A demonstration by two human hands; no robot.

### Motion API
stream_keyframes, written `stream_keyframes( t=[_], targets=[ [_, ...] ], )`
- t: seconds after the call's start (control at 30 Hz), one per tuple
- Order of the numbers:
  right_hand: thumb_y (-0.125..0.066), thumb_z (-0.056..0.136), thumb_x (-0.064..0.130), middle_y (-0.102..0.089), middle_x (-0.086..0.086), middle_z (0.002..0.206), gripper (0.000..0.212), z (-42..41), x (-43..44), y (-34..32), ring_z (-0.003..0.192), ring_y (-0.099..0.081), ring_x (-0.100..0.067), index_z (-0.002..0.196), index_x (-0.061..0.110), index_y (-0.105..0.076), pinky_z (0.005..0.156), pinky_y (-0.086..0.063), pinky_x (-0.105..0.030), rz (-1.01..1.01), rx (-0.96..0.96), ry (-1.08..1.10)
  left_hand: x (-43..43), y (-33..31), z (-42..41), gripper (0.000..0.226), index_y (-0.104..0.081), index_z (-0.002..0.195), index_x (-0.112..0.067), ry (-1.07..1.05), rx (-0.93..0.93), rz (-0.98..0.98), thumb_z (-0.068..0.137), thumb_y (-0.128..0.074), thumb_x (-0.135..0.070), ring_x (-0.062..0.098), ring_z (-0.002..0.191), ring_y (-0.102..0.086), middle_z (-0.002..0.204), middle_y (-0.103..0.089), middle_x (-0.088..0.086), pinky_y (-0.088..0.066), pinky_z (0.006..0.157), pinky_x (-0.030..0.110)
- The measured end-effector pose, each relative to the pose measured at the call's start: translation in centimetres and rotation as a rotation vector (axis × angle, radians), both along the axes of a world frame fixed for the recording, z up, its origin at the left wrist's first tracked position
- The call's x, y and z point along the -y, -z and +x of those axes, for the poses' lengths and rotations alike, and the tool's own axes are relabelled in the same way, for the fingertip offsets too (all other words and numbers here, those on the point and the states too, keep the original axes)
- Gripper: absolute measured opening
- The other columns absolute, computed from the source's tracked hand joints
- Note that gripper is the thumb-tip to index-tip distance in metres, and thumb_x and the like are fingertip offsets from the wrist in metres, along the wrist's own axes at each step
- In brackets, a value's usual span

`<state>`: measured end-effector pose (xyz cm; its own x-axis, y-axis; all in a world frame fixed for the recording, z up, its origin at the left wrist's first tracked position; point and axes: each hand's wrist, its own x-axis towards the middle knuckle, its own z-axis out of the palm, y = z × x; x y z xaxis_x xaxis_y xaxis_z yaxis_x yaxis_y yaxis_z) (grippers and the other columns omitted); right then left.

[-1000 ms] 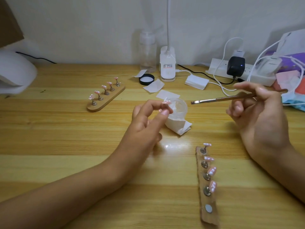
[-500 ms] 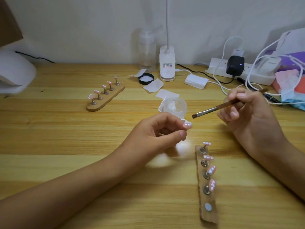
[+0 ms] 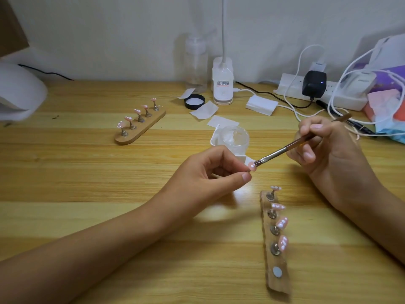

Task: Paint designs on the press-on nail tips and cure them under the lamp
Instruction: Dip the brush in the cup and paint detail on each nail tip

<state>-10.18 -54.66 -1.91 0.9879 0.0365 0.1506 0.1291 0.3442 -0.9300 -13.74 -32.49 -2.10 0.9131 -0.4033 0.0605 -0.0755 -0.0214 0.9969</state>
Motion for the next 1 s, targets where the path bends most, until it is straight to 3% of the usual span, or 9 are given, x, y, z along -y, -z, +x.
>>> stream_keyframes(
  t=[0.33,0.47,0.63,1.0],
  targets=[
    [-0.044,0.084,0.014,-0.047,0.007,0.054,0.013,-0.26,-0.11,-0.03,0.046,-0.041,-0.008,0.075,0.014,-0.052,0.056,-0.038,-0.023,-0.092,0.027,0.051,-0.17,-0.02,0.01,0.012,-0.070,0.077,-0.027,0.025,-0.012,-0.025,0.081,-0.071,-0.016,0.006,0.076,-0.060,0.086,-0.073,-0.007,-0.047,0.070,0.018],
    [-0.043,0.086,0.013,-0.048,0.009,0.056,0.013,-0.22,-0.01,-0.01,0.047,-0.042,-0.007,0.077,0.014,-0.051,0.057,-0.035,-0.025,-0.146,0.042,0.114,-0.14,-0.10,-0.01,0.017,-0.070,0.074,-0.030,0.022,-0.008,-0.024,0.081,-0.071,-0.014,0.005,0.068,-0.058,0.077,-0.070,-0.003,-0.047,0.067,0.017],
    [-0.042,0.084,0.012,-0.049,0.003,0.069,0.013,0.04,0.32,-0.19,0.047,-0.042,-0.009,0.075,0.013,-0.051,0.052,-0.040,-0.021,0.051,0.012,0.118,-0.16,-0.26,0.03,0.015,-0.065,0.080,-0.016,0.023,-0.021,-0.068,0.086,-0.069,-0.002,0.004,0.065,-0.059,0.076,-0.071,-0.005,-0.048,0.066,0.015],
    [-0.042,0.085,0.012,-0.048,0.005,0.053,0.019,-0.50,0.01,-0.17,0.048,-0.047,-0.009,0.073,0.017,-0.056,0.059,-0.043,-0.024,-0.058,0.075,-0.002,-0.28,-0.15,0.07,0.012,-0.067,0.080,-0.018,0.022,-0.057,-0.089,0.084,-0.071,-0.007,0.010,0.065,-0.059,0.077,-0.071,0.003,-0.049,0.065,0.018]
  ],
)
